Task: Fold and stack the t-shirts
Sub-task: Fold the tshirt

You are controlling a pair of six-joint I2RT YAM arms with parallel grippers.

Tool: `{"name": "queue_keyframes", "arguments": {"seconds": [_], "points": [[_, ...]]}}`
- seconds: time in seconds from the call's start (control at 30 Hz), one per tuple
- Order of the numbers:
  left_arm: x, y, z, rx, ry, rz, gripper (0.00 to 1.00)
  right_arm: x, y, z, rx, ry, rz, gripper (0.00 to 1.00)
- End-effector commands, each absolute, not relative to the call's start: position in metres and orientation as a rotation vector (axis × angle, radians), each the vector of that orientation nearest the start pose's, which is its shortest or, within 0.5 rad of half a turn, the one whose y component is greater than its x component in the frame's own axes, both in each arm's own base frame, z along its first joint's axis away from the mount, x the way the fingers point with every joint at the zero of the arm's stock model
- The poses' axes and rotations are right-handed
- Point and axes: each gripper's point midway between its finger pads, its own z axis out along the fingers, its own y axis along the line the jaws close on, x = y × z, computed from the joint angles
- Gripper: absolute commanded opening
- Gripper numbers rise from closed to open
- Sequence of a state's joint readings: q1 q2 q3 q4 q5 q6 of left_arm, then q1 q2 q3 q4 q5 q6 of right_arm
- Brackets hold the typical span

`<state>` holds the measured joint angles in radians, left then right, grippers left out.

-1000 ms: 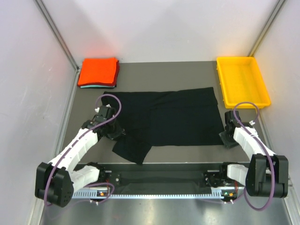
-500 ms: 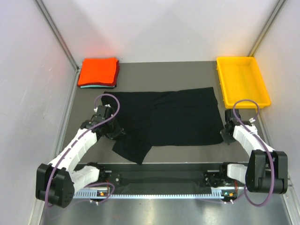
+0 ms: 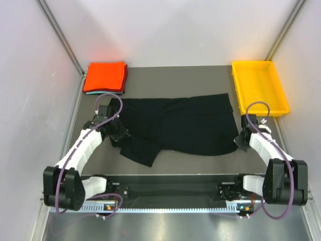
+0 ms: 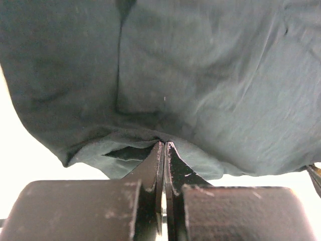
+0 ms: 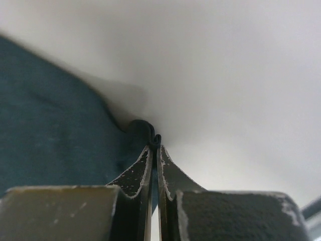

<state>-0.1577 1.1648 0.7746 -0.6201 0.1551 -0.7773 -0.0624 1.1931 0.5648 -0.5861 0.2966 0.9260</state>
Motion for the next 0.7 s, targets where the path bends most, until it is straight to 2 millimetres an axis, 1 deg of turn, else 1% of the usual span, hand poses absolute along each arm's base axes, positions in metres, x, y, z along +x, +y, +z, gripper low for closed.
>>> {"name": "queue_keyframes", "arguments": {"seconds": [0.0,0.03,0.07,0.1,0.13,0.17,0.2,0.23,0.27,0.3,0.33,0.37,0.4,0.43,0.5,0.53,0.57,0.6,0.63,0.67], "points": [[0.288,-0.094,0.117,-0.715,2.485,-0.564,0.00,0.257,-0.032,0.037,1.191,2.332,-0.066,0.00],[0.294,-0.094,0.122,-0.713,2.474,-0.567,0.00,0.265,-0.032,0.042,1.152,2.338,-0.058,0.00],[0.297,-0.092,0.124,-0.717,2.470,-0.564,0.00,0.268,-0.031,0.040,1.138,2.355,-0.058,0.00],[0.304,-0.091,0.125,-0.727,2.465,-0.561,0.00,0.273,-0.031,0.045,1.113,2.361,-0.056,0.00],[0.304,-0.090,0.123,-0.737,2.470,-0.554,0.00,0.275,-0.032,0.046,1.103,2.361,-0.062,0.00],[0.309,-0.089,0.126,-0.737,2.462,-0.552,0.00,0.277,-0.032,0.047,1.093,2.364,-0.063,0.00],[0.312,-0.087,0.123,-0.749,2.471,-0.541,0.00,0.279,-0.034,0.049,1.084,2.364,-0.069,0.00],[0.315,-0.086,0.123,-0.753,2.472,-0.536,0.00,0.285,-0.035,0.056,1.063,2.352,-0.072,0.00],[0.321,-0.086,0.127,-0.748,2.462,-0.540,0.00,0.287,-0.036,0.059,1.055,2.350,-0.077,0.00],[0.323,-0.086,0.127,-0.748,2.465,-0.545,0.00,0.290,-0.037,0.062,1.040,2.345,-0.079,0.00],[0.326,-0.086,0.122,-0.753,2.481,-0.539,0.00,0.298,-0.038,0.070,1.013,2.336,-0.076,0.00],[0.330,-0.087,0.124,-0.750,2.478,-0.544,0.00,0.303,-0.038,0.072,0.998,2.332,-0.068,0.00],[0.333,-0.087,0.120,-0.757,2.488,-0.539,0.00,0.307,-0.036,0.074,0.970,2.342,-0.054,0.00],[0.335,-0.087,0.119,-0.758,2.490,-0.537,0.00,0.315,-0.036,0.081,0.953,2.332,-0.043,0.00],[0.342,-0.084,0.115,-0.772,2.493,-0.524,0.00,0.324,-0.034,0.078,0.926,2.357,-0.030,0.00],[0.344,-0.084,0.114,-0.774,2.495,-0.523,0.00,0.332,-0.034,0.082,0.902,2.352,-0.023,0.00],[0.345,-0.083,0.113,-0.778,2.498,-0.519,0.00,0.336,-0.034,0.077,0.893,2.374,-0.025,0.00],[0.350,-0.080,0.114,-0.782,2.491,-0.515,0.00,0.341,-0.032,0.077,0.873,2.381,-0.010,0.00],[0.352,-0.079,0.111,-0.787,2.500,-0.512,0.00,0.350,-0.033,0.083,0.845,2.371,-0.011,0.00],[0.355,-0.077,0.110,-0.793,2.498,-0.506,0.00,0.354,-0.033,0.078,0.838,2.388,-0.017,0.00]]}}
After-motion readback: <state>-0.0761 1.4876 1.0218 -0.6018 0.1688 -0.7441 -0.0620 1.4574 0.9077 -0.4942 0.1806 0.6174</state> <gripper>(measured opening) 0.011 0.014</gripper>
